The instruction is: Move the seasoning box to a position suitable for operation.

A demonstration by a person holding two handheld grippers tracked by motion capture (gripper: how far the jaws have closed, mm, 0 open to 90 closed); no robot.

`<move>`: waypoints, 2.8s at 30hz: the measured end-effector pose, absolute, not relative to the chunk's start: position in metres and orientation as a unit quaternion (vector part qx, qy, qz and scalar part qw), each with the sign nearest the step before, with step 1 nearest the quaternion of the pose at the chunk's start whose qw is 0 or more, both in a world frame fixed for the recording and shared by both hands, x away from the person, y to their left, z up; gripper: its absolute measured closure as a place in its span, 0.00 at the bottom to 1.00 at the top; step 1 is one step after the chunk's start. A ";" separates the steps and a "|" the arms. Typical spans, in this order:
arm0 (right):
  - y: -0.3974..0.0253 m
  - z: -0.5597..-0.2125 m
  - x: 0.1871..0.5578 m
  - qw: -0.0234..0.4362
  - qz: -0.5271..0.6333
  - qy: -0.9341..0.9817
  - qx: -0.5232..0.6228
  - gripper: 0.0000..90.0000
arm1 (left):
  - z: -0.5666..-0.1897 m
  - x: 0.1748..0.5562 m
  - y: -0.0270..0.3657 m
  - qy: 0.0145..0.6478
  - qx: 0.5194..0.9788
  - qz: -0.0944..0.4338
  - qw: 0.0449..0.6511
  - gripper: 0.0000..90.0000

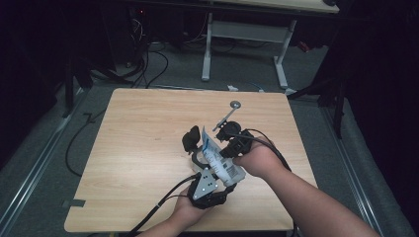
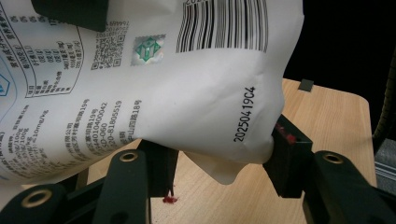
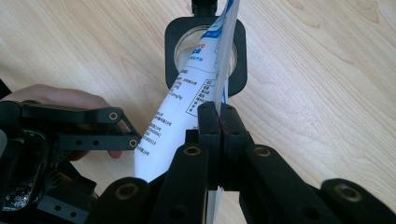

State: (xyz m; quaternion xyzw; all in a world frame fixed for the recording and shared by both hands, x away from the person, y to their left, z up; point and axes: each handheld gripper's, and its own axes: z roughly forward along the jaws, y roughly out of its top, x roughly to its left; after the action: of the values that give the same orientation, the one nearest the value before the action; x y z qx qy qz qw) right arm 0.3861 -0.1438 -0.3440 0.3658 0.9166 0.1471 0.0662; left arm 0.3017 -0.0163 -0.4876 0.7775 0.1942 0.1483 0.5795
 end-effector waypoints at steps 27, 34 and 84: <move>-0.143 -0.347 0.385 0.061 0.144 0.919 0.361 1.00 | -0.490 0.299 -0.017 0.194 0.776 0.147 0.581 0.57; -0.143 -0.347 0.385 0.057 0.145 0.919 0.362 1.00 | -0.490 0.299 -0.017 0.193 0.776 0.147 0.582 0.57; -0.139 -0.343 0.388 0.061 0.143 0.923 0.352 1.00 | -0.486 0.302 -0.016 0.194 0.770 0.148 0.590 0.58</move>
State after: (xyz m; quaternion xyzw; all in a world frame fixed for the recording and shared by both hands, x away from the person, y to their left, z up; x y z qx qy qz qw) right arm 0.3876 -0.1393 -0.3429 0.3518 0.9232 0.1426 0.0606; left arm 0.3021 -0.0160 -0.4862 0.7699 0.1936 0.1480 0.5897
